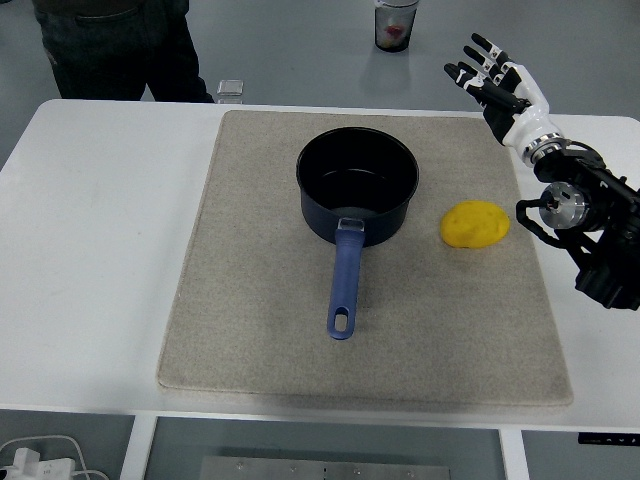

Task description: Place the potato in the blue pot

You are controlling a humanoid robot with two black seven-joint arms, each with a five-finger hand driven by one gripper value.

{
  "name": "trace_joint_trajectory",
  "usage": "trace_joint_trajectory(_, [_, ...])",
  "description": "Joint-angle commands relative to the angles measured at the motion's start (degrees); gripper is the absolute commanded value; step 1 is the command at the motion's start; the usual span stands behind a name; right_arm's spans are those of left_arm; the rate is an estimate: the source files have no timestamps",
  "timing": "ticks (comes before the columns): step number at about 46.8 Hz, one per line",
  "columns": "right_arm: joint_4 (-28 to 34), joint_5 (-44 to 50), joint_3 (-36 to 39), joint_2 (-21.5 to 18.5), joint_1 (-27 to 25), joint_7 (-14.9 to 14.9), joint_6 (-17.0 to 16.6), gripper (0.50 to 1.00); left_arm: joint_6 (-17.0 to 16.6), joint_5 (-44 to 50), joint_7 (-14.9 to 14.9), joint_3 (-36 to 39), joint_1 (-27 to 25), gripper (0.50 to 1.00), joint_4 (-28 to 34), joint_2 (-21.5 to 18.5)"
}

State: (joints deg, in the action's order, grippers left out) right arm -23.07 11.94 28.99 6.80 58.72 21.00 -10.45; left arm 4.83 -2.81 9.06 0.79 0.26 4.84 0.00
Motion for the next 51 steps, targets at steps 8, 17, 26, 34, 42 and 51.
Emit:
trace_joint_trajectory(8, [-1.0,4.7,-10.1,2.2,0.0,0.6,0.0,0.93,0.0,0.0,0.0,0.0,0.0,0.996,0.1,0.0])
trace_joint_trajectory(17, [-2.2,4.8,-17.6,6.4,0.0,3.5,-0.4,0.93,0.0,0.0,0.0,0.0,0.0,0.996,0.3,0.0])
trace_joint_trajectory(26, [-9.5,5.0,-19.9,14.7,0.0,3.6,-1.3,0.93,0.0,0.0,0.0,0.1,0.0,0.996,0.3,0.0])
trace_joint_trajectory(34, [-16.3,7.2,-22.8,22.1,-0.6,4.0,-1.4,0.93,0.0,0.0,0.1,0.1,0.0,0.996,0.2,0.0])
trace_joint_trajectory(42, [-22.2,8.7,-23.5,27.6,-1.4,4.4,-1.8,0.93,0.0,0.0,0.1,0.1,-0.1,0.996,0.3,0.0])
trace_joint_trajectory(51, [-26.9,10.3,-23.6,30.1,-3.2,4.4,-1.5,0.93,0.0,0.0,0.0,0.1,-0.1,0.996,0.3,0.0])
